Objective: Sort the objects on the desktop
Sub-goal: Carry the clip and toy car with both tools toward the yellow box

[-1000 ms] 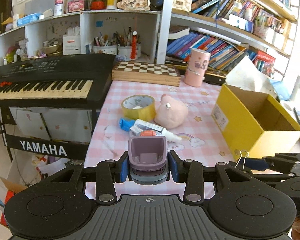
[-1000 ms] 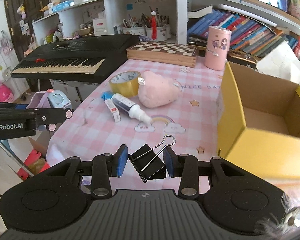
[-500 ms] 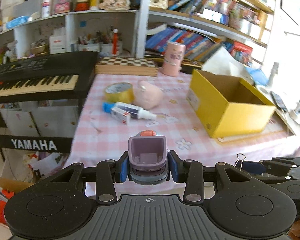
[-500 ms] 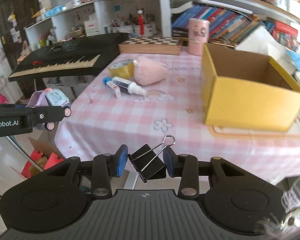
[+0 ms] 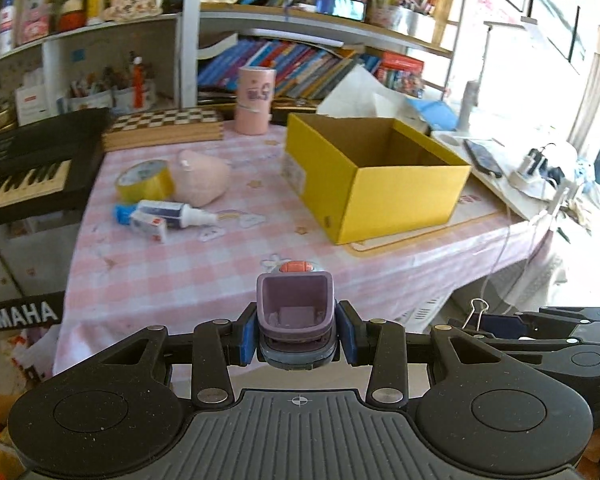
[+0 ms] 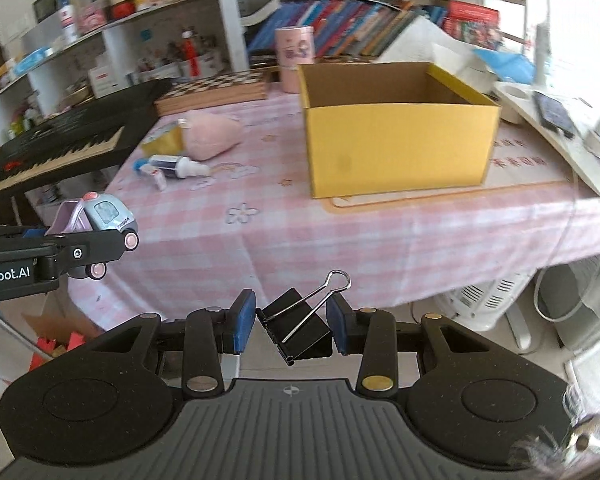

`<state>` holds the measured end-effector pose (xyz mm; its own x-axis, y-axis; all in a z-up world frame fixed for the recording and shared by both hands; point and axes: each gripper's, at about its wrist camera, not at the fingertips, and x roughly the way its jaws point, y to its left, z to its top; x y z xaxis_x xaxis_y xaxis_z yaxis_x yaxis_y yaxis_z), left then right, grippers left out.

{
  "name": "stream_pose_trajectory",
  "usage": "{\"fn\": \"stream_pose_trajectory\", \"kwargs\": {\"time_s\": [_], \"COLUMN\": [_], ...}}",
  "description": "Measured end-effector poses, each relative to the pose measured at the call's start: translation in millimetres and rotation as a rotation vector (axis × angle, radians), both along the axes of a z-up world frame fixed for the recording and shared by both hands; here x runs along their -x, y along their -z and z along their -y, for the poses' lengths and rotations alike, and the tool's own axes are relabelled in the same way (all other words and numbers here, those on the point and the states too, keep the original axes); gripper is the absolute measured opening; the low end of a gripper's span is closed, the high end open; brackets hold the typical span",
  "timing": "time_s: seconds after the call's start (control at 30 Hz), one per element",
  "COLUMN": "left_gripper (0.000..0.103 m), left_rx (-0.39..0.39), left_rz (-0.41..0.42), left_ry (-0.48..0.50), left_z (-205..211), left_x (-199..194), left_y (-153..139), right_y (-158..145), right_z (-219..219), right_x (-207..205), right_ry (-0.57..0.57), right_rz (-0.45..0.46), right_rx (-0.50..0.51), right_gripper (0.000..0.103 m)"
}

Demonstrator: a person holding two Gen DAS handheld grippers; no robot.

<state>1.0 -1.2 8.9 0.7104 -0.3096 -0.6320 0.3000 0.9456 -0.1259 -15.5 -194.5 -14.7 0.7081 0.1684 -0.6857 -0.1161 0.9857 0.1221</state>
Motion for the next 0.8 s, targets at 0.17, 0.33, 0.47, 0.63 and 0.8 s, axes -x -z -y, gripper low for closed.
{"fn": "stream_pose_trajectory", "kwargs": {"time_s": [0.17, 0.33, 0.47, 0.63, 0.8], "left_gripper": [0.039, 0.039, 0.039, 0.039, 0.039], "left_rx": [0.006, 0.011, 0.008, 0.004, 0.003], "left_rz": [-0.002, -0.017, -0.016, -0.008, -0.005], "left_ry": [0.05, 0.092, 0.131, 0.153, 0.163], "left_z": [11.3, 22.4, 32.8, 40.7, 44.8], "left_x": [-3.9, -7.8, -8.8, -11.1, -12.7], "left_y": [0.5, 3.8, 4.2, 2.7, 2.0], "right_y": [-1.8, -2.4, -1.8, -1.7, -3.2], "right_z": [9.7, 19.7, 29.2, 37.0, 41.2], "right_x": [6.8, 9.9, 13.3, 13.6, 13.6], "right_ry": [0.045, 0.088, 0.123, 0.152, 0.162], "right_rz": [0.001, -0.007, -0.011, -0.014, -0.007], "right_rx": [0.009, 0.011, 0.013, 0.007, 0.005], "right_gripper": [0.036, 0.036, 0.036, 0.036, 0.036]}}
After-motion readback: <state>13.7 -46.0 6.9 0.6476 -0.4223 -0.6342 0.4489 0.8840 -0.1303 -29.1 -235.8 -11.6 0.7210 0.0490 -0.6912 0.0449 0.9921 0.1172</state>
